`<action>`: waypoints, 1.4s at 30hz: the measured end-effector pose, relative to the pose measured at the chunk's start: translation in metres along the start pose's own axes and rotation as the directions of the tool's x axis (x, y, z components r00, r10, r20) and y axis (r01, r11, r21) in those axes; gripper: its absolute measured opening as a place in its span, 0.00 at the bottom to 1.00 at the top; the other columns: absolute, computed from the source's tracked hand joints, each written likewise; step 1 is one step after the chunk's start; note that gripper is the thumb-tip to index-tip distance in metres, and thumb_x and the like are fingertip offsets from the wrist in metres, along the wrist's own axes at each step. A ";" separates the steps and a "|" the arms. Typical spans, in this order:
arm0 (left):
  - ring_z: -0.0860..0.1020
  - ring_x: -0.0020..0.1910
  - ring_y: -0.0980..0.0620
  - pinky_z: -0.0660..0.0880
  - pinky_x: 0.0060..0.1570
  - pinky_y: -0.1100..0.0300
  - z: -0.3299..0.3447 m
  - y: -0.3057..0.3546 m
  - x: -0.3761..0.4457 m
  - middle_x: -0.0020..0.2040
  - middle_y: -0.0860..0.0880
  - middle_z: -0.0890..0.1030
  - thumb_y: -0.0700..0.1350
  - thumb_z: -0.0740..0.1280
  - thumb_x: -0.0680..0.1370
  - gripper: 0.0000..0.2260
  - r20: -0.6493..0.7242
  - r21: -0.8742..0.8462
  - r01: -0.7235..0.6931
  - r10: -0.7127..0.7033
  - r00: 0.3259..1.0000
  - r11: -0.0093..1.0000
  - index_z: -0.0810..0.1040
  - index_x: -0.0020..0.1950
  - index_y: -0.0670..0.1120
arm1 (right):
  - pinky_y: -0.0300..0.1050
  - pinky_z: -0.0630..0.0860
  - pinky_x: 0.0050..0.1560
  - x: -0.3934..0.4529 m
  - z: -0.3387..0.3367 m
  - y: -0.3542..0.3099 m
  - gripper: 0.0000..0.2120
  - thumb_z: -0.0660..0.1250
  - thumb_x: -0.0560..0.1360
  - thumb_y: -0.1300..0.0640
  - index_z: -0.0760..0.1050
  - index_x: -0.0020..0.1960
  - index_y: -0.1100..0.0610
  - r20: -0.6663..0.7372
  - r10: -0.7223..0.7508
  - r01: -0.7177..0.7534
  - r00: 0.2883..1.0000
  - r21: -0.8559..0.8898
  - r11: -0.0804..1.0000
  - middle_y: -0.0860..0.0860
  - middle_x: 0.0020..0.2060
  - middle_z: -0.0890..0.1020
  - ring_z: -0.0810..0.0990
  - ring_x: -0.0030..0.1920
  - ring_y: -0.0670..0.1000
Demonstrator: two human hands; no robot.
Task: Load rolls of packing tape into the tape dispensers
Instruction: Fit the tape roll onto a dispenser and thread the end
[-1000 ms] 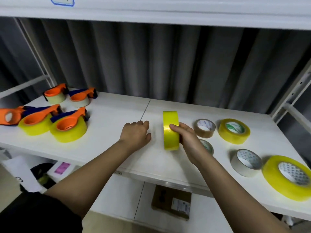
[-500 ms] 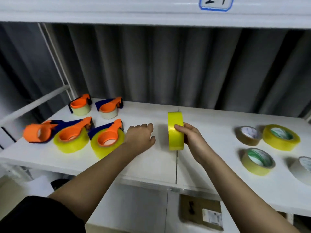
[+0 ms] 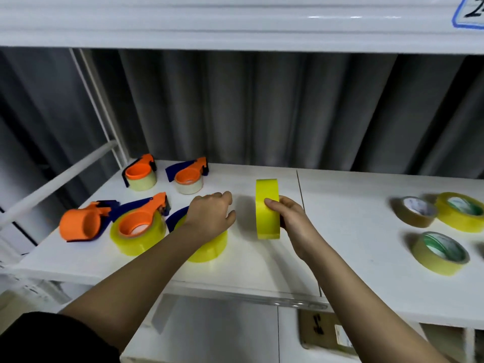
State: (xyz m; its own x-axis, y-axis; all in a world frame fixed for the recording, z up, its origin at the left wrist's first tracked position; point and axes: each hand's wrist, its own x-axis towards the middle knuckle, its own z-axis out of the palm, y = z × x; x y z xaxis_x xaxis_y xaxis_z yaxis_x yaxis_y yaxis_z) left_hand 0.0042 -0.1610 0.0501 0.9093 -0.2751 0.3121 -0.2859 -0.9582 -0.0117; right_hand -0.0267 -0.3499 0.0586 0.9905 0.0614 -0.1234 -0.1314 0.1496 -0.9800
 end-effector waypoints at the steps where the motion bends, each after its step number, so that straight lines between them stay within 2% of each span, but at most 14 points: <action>1: 0.78 0.49 0.47 0.69 0.43 0.57 0.000 -0.003 -0.002 0.53 0.49 0.80 0.53 0.59 0.79 0.14 -0.008 -0.010 0.021 -0.021 1.000 1.000 0.72 0.60 0.47 | 0.45 0.72 0.51 0.001 0.003 0.001 0.16 0.66 0.77 0.57 0.74 0.58 0.67 0.005 0.000 0.000 1.000 -0.009 1.000 0.55 0.46 0.79 0.77 0.47 0.52; 6: 0.78 0.50 0.46 0.64 0.41 0.59 -0.001 -0.018 -0.018 0.54 0.48 0.79 0.53 0.59 0.79 0.14 -0.014 0.022 0.090 -0.090 0.996 0.996 0.72 0.59 0.46 | 0.42 0.75 0.47 0.007 0.019 0.006 0.07 0.66 0.77 0.57 0.78 0.53 0.58 0.060 0.012 -0.009 0.998 -0.047 0.999 0.52 0.45 0.82 0.80 0.46 0.50; 9: 0.79 0.49 0.46 0.71 0.42 0.57 0.001 -0.043 -0.025 0.53 0.48 0.80 0.54 0.59 0.78 0.15 0.002 0.033 0.137 -0.137 0.991 0.990 0.73 0.59 0.47 | 0.40 0.76 0.44 0.011 0.035 0.007 0.05 0.66 0.77 0.57 0.78 0.52 0.55 0.082 0.011 -0.007 0.997 -0.055 0.998 0.51 0.45 0.83 0.81 0.44 0.49; 12: 0.79 0.49 0.47 0.73 0.43 0.56 0.000 -0.073 -0.032 0.51 0.48 0.80 0.53 0.60 0.78 0.15 0.021 0.001 0.169 -0.169 0.985 0.986 0.73 0.59 0.46 | 0.39 0.76 0.43 0.014 0.057 0.005 0.07 0.66 0.77 0.57 0.78 0.53 0.56 0.111 0.010 -0.003 0.994 -0.061 0.998 0.50 0.44 0.84 0.82 0.43 0.47; 16: 0.79 0.47 0.47 0.71 0.41 0.56 -0.001 -0.117 -0.039 0.50 0.48 0.81 0.52 0.61 0.78 0.13 -0.023 -0.030 0.192 -0.193 0.981 0.981 0.73 0.58 0.46 | 0.41 0.77 0.47 0.021 0.091 0.004 0.11 0.66 0.77 0.56 0.78 0.57 0.60 0.118 -0.001 0.010 0.993 -0.072 0.997 0.54 0.48 0.84 0.82 0.47 0.50; 20: 0.78 0.47 0.45 0.69 0.43 0.55 0.000 -0.171 -0.045 0.50 0.47 0.79 0.53 0.60 0.78 0.13 -0.034 0.033 0.163 -0.162 0.986 0.986 0.73 0.56 0.46 | 0.40 0.77 0.44 0.029 0.140 0.006 0.12 0.66 0.77 0.55 0.78 0.58 0.60 0.094 -0.027 0.034 0.995 -0.069 0.997 0.55 0.46 0.83 0.82 0.44 0.50; 25: 0.76 0.53 0.47 0.70 0.46 0.55 0.001 -0.249 -0.054 0.54 0.47 0.78 0.54 0.60 0.78 0.16 0.032 0.115 0.145 -0.149 0.988 0.983 0.74 0.60 0.47 | 0.47 0.78 0.48 0.040 0.213 0.016 0.12 0.67 0.76 0.54 0.78 0.57 0.58 0.007 -0.045 0.045 0.999 -0.021 0.999 0.55 0.47 0.84 0.82 0.49 0.55; 28: 0.75 0.54 0.46 0.70 0.46 0.55 0.000 -0.288 -0.063 0.54 0.46 0.76 0.56 0.60 0.77 0.18 0.058 0.156 0.158 -0.168 0.984 0.975 0.74 0.59 0.46 | 0.47 0.79 0.43 0.043 0.251 0.022 0.10 0.67 0.76 0.55 0.79 0.55 0.57 -0.016 -0.038 0.038 0.999 0.027 0.999 0.54 0.43 0.84 0.83 0.44 0.54; 30: 0.74 0.56 0.46 0.70 0.49 0.54 -0.001 -0.305 -0.068 0.56 0.46 0.75 0.59 0.59 0.77 0.20 0.096 0.179 0.185 -0.204 0.974 0.966 0.73 0.60 0.46 | 0.42 0.77 0.34 0.042 0.268 0.024 0.09 0.67 0.77 0.55 0.78 0.54 0.57 -0.020 -0.026 0.027 0.999 0.039 0.999 0.54 0.42 0.84 0.83 0.39 0.52; 33: 0.72 0.59 0.45 0.69 0.53 0.52 0.000 -0.326 -0.072 0.60 0.45 0.73 0.66 0.54 0.76 0.27 0.201 0.193 0.286 -0.323 0.925 0.939 0.70 0.63 0.46 | 0.36 0.75 0.28 0.041 0.288 0.026 0.08 0.66 0.77 0.56 0.78 0.54 0.58 -0.031 -0.020 0.022 0.999 0.050 0.999 0.52 0.41 0.84 0.82 0.37 0.48; 35: 0.74 0.58 0.44 0.69 0.53 0.52 -0.002 -0.335 -0.076 0.60 0.45 0.74 0.69 0.51 0.75 0.31 0.255 0.232 0.337 -0.392 0.884 0.912 0.69 0.63 0.46 | 0.35 0.76 0.28 0.041 0.297 0.025 0.08 0.65 0.78 0.56 0.78 0.55 0.57 -0.025 -0.019 0.019 1.000 0.026 0.999 0.51 0.42 0.84 0.82 0.36 0.45; 37: 0.76 0.52 0.47 0.67 0.50 0.54 -0.006 -0.341 -0.079 0.52 0.47 0.78 0.70 0.47 0.75 0.32 0.318 0.257 0.370 -0.439 0.840 0.893 0.70 0.60 0.46 | 0.37 0.80 0.39 0.042 0.303 0.026 0.08 0.66 0.77 0.55 0.78 0.54 0.55 -0.028 -0.018 0.018 0.999 -0.006 1.000 0.51 0.46 0.84 0.84 0.42 0.46; 39: 0.74 0.40 0.52 0.68 0.46 0.56 -0.009 -0.343 -0.083 0.39 0.51 0.76 0.70 0.45 0.76 0.31 0.400 0.203 0.436 -0.480 0.780 0.877 0.70 0.55 0.46 | 0.42 0.79 0.50 0.043 0.307 0.026 0.07 0.66 0.77 0.54 0.79 0.53 0.52 -0.036 -0.018 0.017 0.999 -0.029 0.999 0.52 0.49 0.85 0.83 0.48 0.50; 42: 0.72 0.35 0.53 0.69 0.42 0.58 -0.005 -0.346 -0.084 0.37 0.50 0.73 0.68 0.48 0.77 0.27 0.525 -0.001 0.590 -0.502 0.688 0.807 0.71 0.47 0.46 | 0.46 0.78 0.54 0.043 0.309 0.028 0.06 0.66 0.77 0.54 0.79 0.53 0.51 -0.039 -0.017 0.015 0.999 -0.045 0.999 0.52 0.51 0.84 0.83 0.52 0.52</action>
State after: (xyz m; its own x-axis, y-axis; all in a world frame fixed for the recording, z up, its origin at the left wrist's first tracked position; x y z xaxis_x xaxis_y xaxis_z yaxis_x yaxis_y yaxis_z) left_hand 0.0247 0.1940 0.0325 0.9274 0.2504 -0.2780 0.3054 -0.9358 0.1759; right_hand -0.0007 -0.0379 0.0744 0.9934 0.0205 -0.1129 -0.1145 0.1058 -0.9878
